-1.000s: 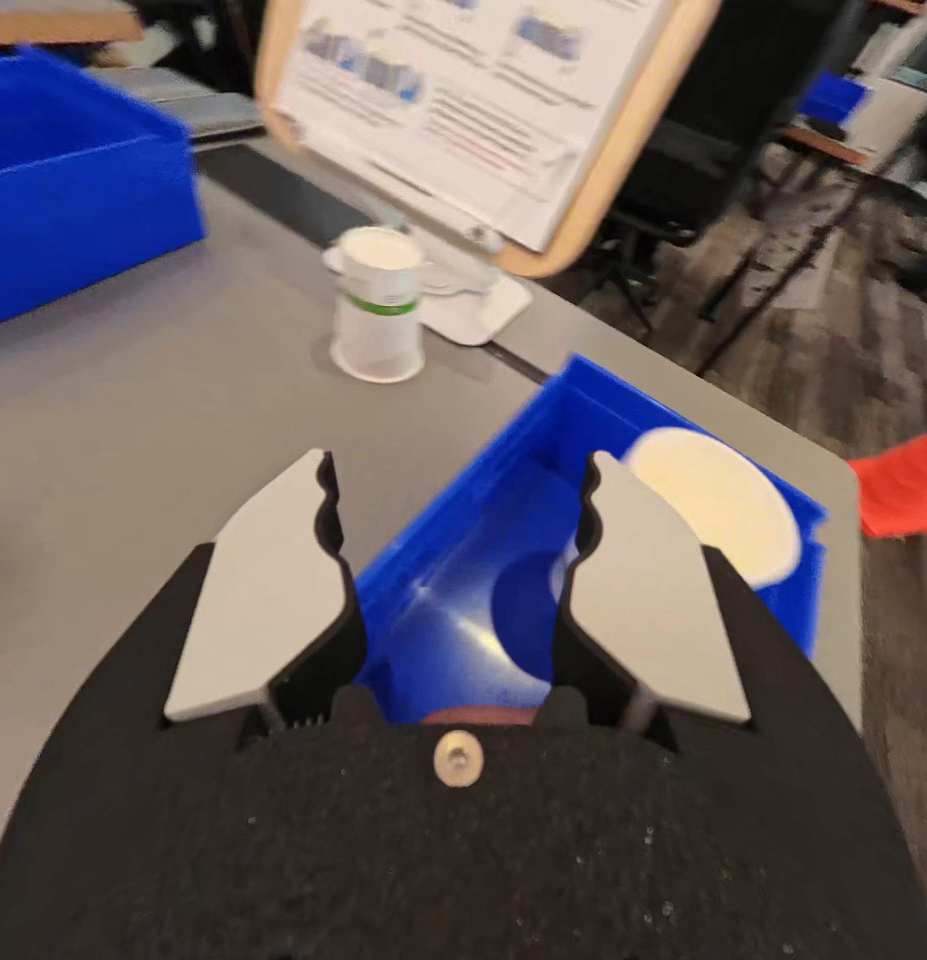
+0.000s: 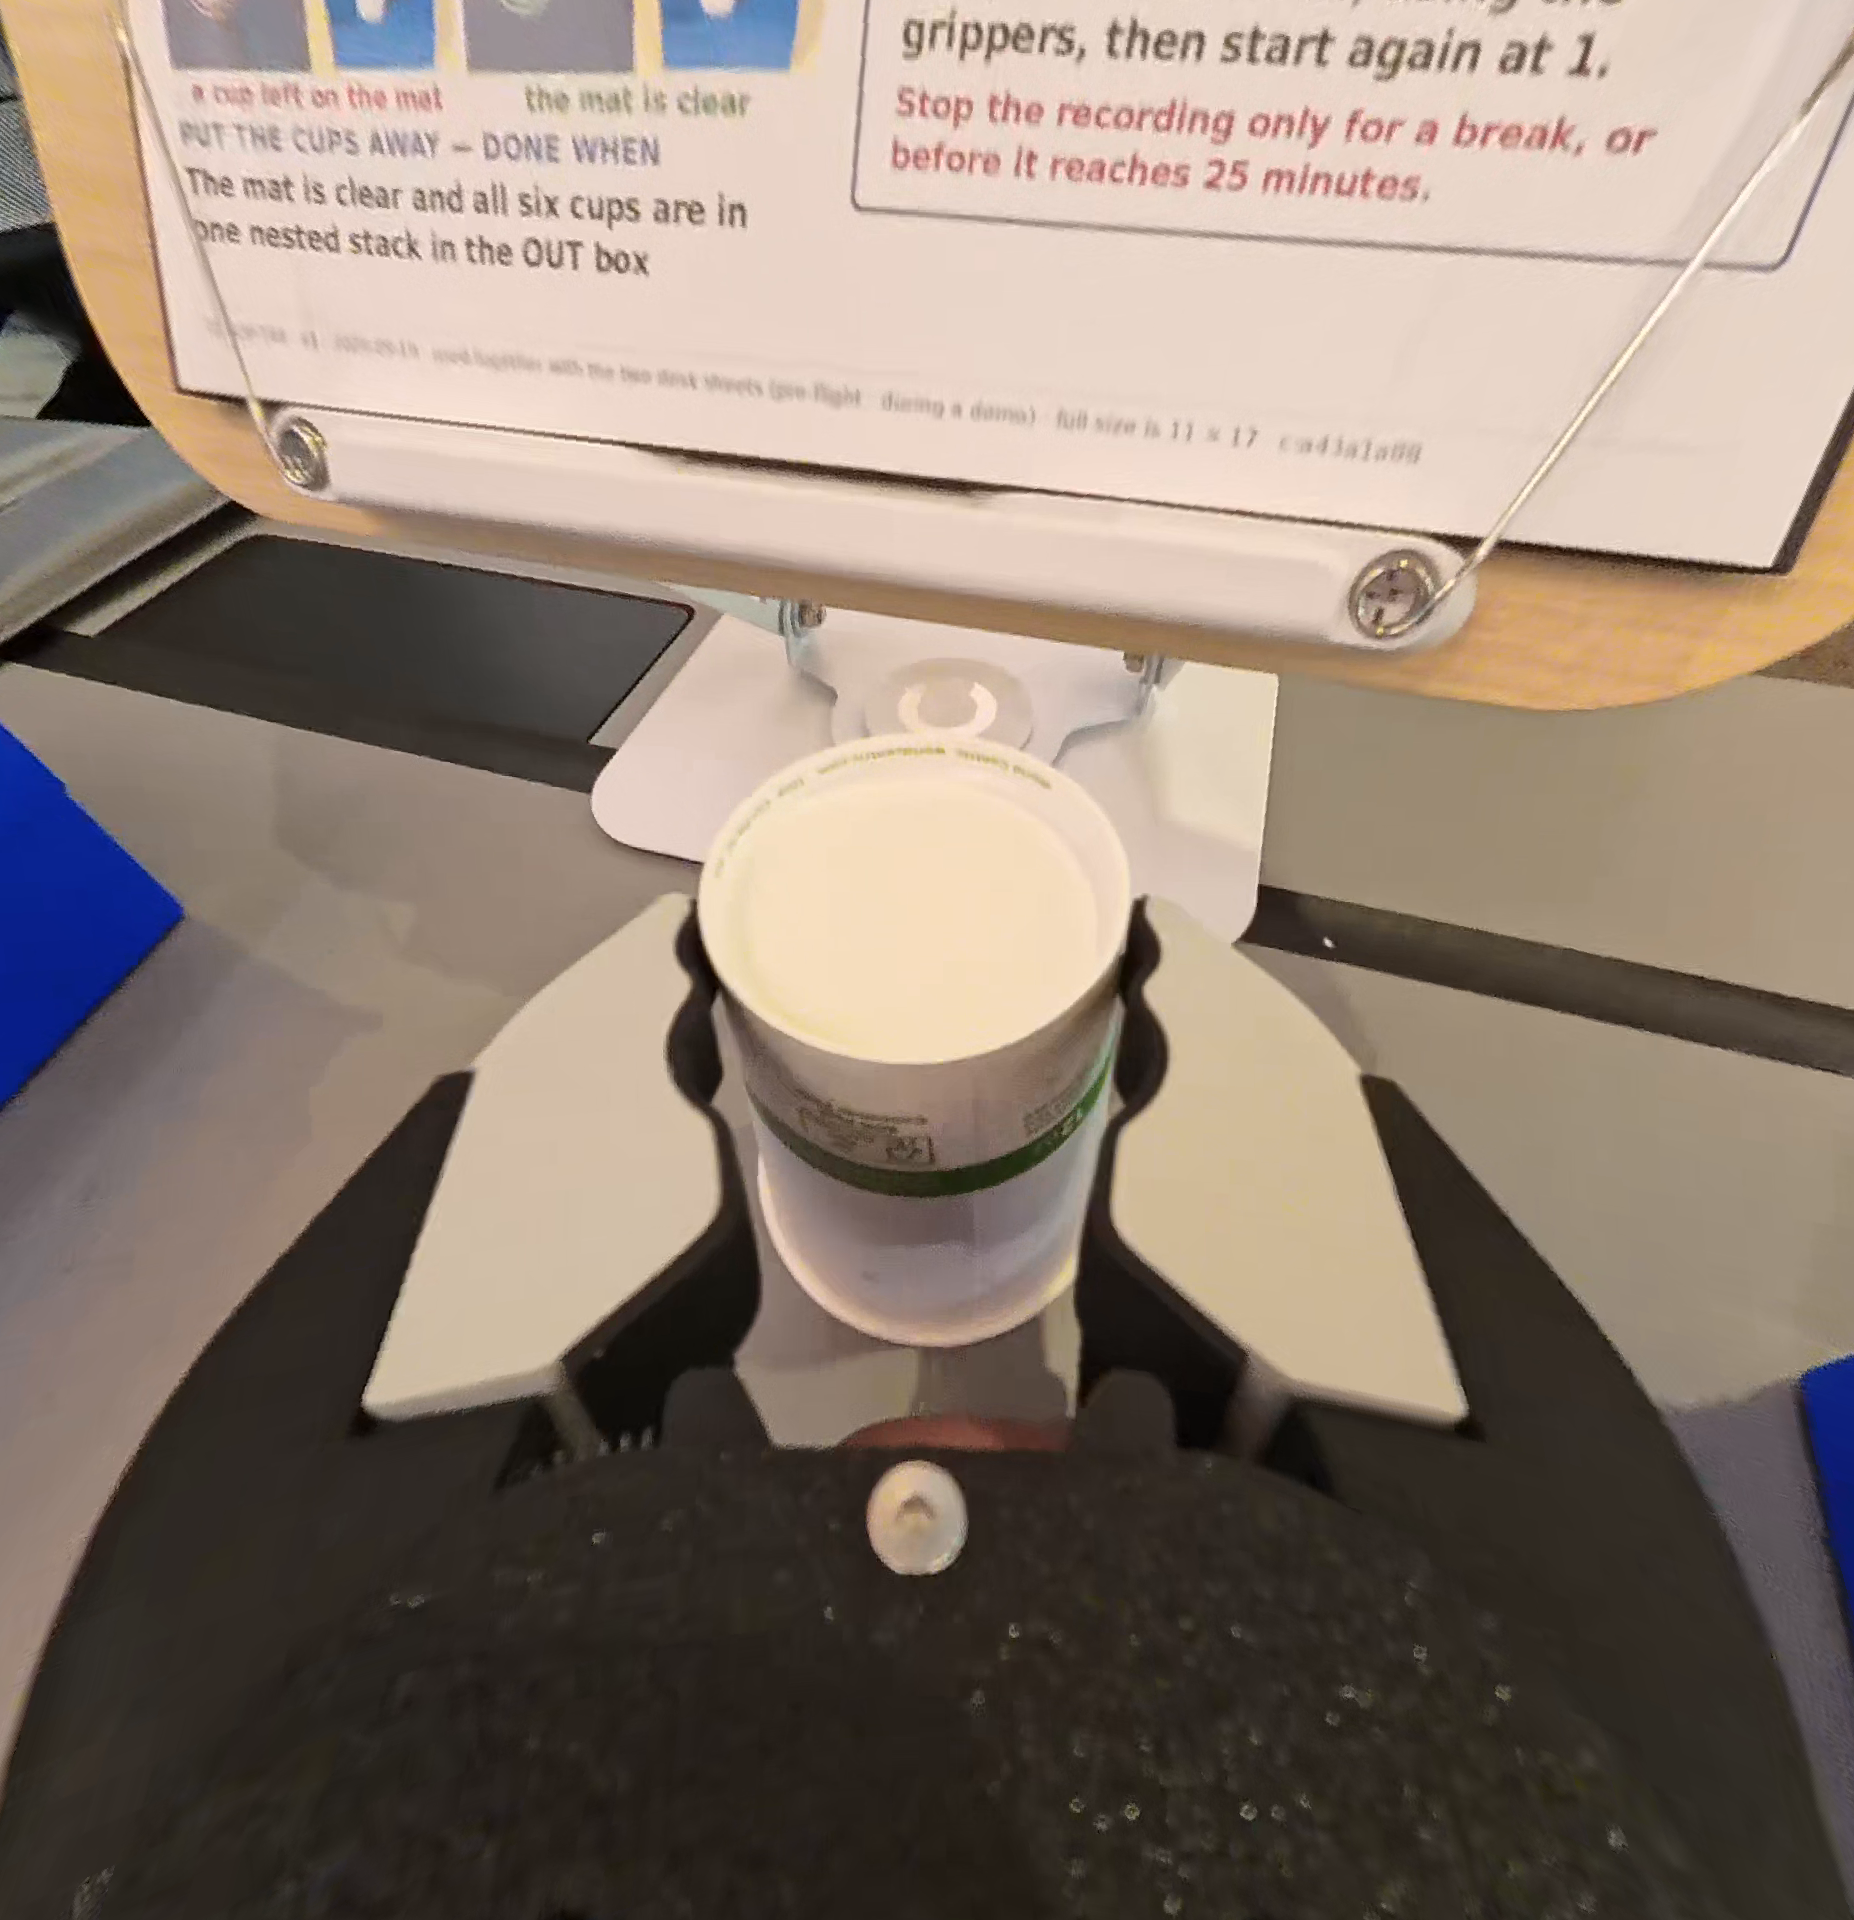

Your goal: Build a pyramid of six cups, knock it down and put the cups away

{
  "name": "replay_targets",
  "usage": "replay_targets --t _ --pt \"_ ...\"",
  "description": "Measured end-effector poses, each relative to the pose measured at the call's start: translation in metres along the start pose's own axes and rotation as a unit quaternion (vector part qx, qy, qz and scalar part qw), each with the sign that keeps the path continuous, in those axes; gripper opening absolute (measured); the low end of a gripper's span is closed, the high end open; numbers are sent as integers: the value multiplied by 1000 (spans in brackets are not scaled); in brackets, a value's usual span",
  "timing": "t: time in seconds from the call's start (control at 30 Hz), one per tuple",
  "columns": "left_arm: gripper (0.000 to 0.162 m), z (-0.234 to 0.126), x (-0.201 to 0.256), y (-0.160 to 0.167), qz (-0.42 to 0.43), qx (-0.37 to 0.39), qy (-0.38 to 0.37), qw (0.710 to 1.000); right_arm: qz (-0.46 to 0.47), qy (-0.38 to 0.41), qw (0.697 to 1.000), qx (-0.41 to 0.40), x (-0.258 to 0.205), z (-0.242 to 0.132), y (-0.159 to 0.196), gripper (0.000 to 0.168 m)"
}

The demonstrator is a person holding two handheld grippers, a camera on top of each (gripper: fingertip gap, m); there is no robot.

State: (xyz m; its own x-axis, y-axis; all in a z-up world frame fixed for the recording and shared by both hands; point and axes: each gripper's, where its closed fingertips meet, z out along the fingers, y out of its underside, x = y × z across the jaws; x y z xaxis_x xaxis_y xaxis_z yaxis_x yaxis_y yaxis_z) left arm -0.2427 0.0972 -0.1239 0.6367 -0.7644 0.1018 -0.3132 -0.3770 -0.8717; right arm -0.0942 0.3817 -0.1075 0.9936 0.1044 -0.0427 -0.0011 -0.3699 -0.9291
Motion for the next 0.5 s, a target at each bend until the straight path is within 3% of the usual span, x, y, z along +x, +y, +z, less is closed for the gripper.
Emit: replay_targets --t 0.23,0.37,0.5 --pt "79 5 4 6 2 -13 10 1000 -5 -52 998 45 -15 -33 -26 74" --pt "77 5 4 5 -14 -9 26 1000 25 -148 984 96 -43 -92 -60 74" --pt "62 -1 10 -24 -5 45 95 994 111 -298 938 142 -78 -174 -85 73"
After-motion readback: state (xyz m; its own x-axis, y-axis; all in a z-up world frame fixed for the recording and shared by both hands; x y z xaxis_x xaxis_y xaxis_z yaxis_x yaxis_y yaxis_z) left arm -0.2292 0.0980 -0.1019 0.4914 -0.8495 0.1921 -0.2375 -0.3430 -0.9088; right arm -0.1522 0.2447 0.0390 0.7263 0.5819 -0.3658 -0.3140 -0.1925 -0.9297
